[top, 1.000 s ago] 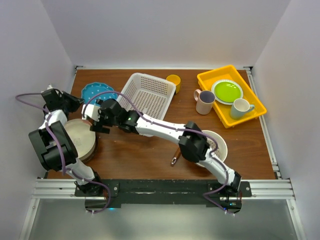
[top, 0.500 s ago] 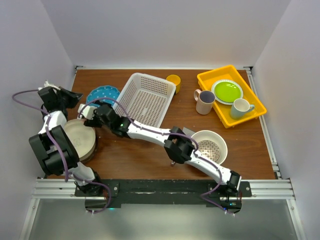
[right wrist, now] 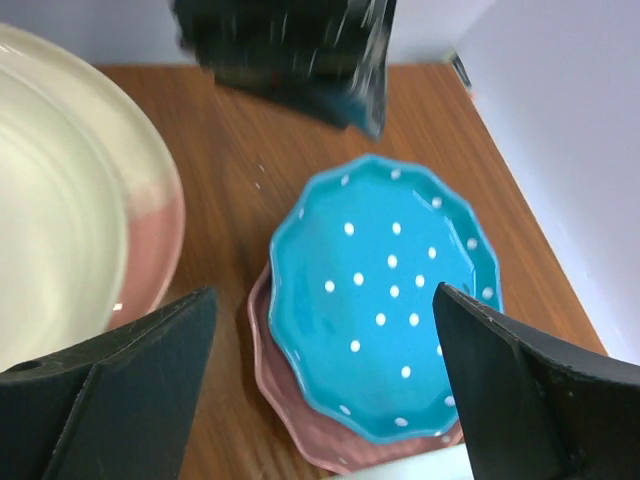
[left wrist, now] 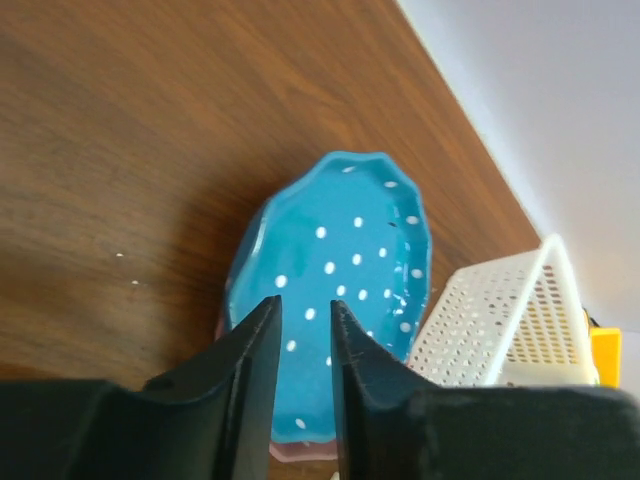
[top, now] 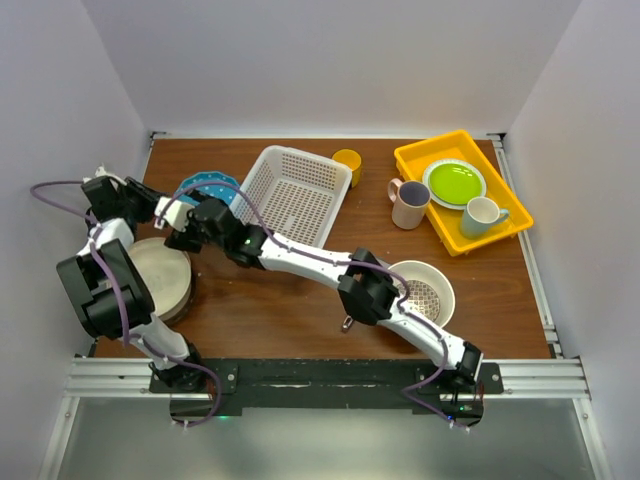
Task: Place the mixed dishes into the plastic bin
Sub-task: Pick up the plate at the center of the board.
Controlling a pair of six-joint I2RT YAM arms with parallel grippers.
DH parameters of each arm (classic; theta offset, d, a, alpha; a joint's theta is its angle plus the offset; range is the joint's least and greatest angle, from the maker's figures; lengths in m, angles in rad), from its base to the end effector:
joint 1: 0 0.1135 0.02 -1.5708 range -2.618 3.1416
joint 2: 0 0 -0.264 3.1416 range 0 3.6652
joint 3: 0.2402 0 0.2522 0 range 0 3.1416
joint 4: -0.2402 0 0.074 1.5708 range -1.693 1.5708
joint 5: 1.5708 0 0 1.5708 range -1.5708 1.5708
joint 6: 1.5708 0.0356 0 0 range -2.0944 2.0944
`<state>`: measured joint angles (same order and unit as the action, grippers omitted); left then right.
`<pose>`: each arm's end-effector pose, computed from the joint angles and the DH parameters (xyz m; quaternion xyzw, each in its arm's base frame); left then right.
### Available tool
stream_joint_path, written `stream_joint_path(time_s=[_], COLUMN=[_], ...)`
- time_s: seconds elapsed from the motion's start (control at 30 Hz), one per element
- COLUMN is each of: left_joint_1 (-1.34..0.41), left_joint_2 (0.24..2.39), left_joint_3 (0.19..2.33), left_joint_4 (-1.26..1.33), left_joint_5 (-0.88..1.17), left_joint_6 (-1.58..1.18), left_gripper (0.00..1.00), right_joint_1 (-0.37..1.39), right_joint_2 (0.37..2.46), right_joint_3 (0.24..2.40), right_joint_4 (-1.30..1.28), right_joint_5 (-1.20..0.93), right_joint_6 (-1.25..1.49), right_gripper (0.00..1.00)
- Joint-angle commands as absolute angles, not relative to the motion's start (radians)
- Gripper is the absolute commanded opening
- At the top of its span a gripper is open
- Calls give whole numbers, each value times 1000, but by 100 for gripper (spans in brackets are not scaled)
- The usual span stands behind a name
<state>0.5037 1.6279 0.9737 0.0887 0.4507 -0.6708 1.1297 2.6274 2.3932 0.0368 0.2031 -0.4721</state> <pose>0.3188 0.1580 0.2188 -0.3836 0.7707 -0.2343 0.4516 0.2664 0.5475 0.2235 -0.5076 0.5817 0.1295 0.6223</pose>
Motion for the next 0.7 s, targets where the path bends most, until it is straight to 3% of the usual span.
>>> stream_joint_path(time_s=[0.0, 0.2, 0.67], left_joint_1=[496, 434, 417], left_joint_2=[1683, 1769, 1957], left_joint_3=[1069, 1166, 1264], left_joint_4=[37, -78, -91], left_joint_5=[387, 293, 422], left_joint_6=[-560, -442, -314], left_gripper=[43, 55, 57], right_joint_1=[1100, 1062, 999], right_joint_2=[2474, 2425, 2344], right_joint_3=[2468, 2491, 2407], right_joint_4=[-89, -235, -304], right_joint_5=[16, -187, -417], right_joint_6=[-400, -345, -256], right_gripper=[98, 98, 98])
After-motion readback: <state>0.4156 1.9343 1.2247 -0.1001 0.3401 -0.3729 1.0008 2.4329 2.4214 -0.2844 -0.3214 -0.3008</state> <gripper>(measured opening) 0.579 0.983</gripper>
